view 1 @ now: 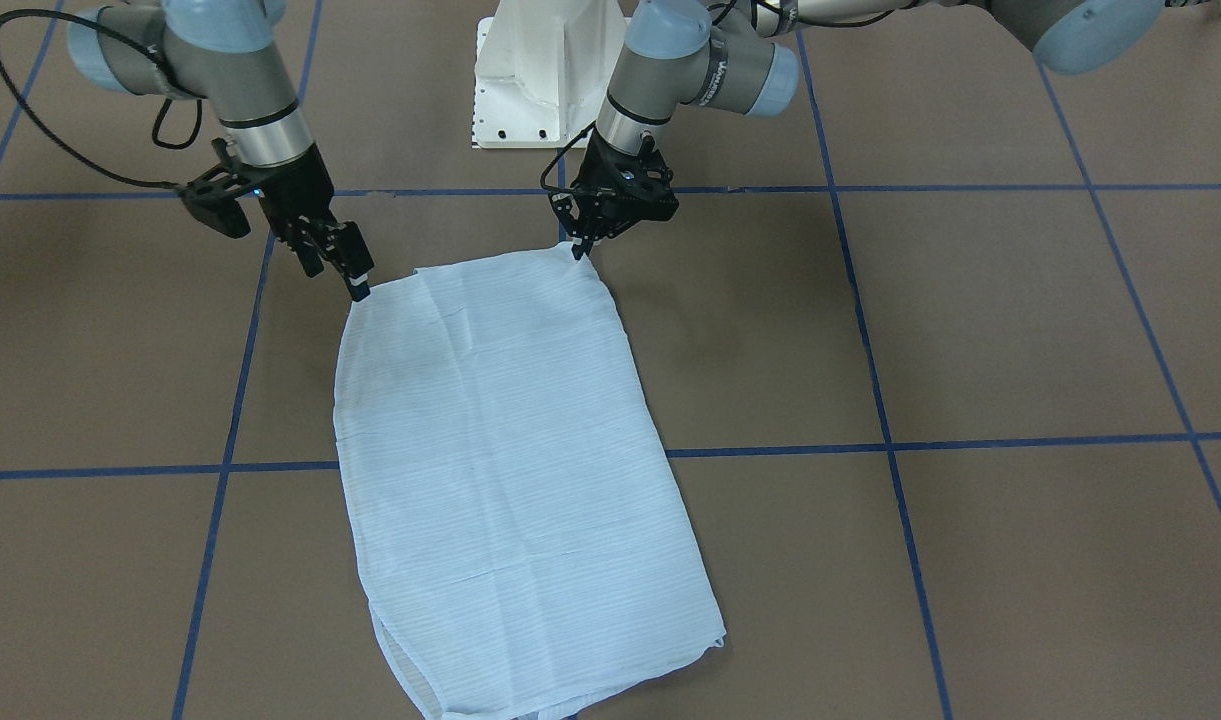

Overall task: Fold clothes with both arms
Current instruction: 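Move the right gripper to the other shirt corner nearest the robot, then grasp the near shirt corners with both grippers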

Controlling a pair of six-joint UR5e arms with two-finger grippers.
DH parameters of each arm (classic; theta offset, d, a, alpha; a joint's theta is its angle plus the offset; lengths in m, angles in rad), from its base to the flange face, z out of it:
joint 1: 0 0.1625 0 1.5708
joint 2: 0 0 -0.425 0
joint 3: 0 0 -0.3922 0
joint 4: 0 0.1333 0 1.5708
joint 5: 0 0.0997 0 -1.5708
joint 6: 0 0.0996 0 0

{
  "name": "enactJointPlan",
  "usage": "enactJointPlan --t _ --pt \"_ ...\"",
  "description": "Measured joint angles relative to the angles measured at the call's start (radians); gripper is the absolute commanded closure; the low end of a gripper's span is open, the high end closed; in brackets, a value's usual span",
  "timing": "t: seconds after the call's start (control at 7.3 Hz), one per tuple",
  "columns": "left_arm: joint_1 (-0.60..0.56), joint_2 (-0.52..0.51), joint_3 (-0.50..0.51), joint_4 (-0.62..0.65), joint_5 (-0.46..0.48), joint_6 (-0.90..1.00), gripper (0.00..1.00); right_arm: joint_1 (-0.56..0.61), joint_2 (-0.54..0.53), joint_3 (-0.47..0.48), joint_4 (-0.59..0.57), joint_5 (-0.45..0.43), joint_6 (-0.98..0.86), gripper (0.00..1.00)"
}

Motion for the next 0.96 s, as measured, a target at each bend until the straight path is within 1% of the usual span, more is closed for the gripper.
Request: enactJointPlan --t 0.14,0.27,0.41,0.55,0.96 --pt "0.005 0.000 -0.014 0.002 0.015 0.000 1.00 -0.044 0.062 -0.006 -0.078 -0.028 0.060 0.12" --pt "0.012 0.001 -0.025 0.004 0.024 0.000 1.00 -0.085 0.097 -0.013 -0.119 -0.054 0.099 0.13" --pt "0.016 0.001 -0.030 0.006 0.028 0.000 1.00 -0.113 0.109 -0.017 -0.136 -0.080 0.122 0.20" --pt "0.018 0.003 -0.033 0.007 0.029 0.000 1.00 -0.130 0.112 -0.024 -0.143 -0.101 0.136 0.23" --pt "0.018 0.004 -0.035 0.008 0.040 0.000 1.00 -0.151 0.119 -0.072 -0.146 -0.131 0.149 0.24"
